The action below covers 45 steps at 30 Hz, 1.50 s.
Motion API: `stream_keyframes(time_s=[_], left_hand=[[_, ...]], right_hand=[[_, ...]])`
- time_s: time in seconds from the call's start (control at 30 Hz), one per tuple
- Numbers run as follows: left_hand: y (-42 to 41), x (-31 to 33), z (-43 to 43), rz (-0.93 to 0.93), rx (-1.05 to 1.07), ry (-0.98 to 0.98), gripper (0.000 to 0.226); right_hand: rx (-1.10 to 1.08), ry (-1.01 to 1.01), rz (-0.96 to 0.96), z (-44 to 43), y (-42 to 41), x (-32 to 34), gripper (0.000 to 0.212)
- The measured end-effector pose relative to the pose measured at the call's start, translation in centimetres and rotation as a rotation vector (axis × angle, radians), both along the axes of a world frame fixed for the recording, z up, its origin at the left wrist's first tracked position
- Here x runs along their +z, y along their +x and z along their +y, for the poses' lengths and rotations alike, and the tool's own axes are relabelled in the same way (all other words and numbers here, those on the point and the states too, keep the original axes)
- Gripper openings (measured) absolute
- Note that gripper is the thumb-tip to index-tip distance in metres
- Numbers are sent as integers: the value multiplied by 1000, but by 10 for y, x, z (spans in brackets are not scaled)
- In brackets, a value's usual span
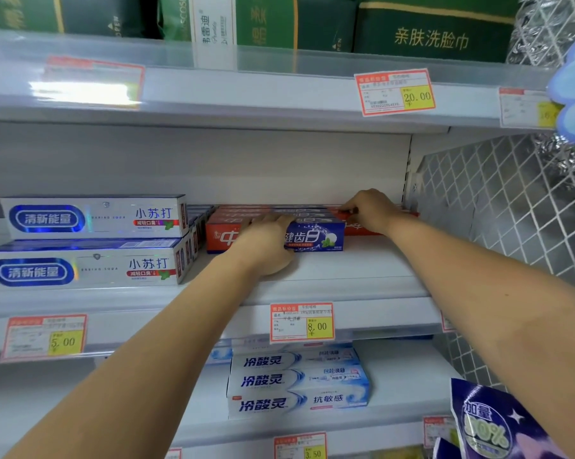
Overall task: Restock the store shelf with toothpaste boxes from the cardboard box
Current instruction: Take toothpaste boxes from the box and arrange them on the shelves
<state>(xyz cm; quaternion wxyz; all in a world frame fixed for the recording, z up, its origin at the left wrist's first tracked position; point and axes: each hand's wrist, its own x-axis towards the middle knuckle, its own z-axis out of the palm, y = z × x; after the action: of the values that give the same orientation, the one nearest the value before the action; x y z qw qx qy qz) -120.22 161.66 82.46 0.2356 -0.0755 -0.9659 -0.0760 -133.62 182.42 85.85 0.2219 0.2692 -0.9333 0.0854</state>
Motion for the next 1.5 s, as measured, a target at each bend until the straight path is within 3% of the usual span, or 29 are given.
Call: stream_keyframes(time_s=[0.2,0.27,0.47,0.57,0.63,0.87,1.0,1.13,1.33,1.5], left_hand=[[4,4,1,14,-7,29,55],[12,9,3,11,-33,80,47],[86,19,20,364,-265,214,27],[153,-10,15,496,-422,295,31],[195,-46,-1,476,-454,394,40],[293,-233,-108,12,-142,700,51],[351,-335,-158,-225,59,866,26],[399,-428,-195,-315,291,981,16],[437,-576,-230,-573,605,1118,19],[450,-710,-236,-810,628,1054,16]], right_hand=[[-31,13,-100,-4,19,0,32],[-39,-70,-97,-6,33,8,37],[22,-377,-4,-11,131,23,17],[72,-480,43,-27,196,4,42],[161,-505,23,-47,243,-22,53],[320,-220,-378,-124,351,-192,36],[396,62,-634,-170,382,-308,6],[471,224,-904,-214,408,-421,40],[338,346,-1170,-263,422,-588,34],[101,424,-1310,-271,429,-747,47]])
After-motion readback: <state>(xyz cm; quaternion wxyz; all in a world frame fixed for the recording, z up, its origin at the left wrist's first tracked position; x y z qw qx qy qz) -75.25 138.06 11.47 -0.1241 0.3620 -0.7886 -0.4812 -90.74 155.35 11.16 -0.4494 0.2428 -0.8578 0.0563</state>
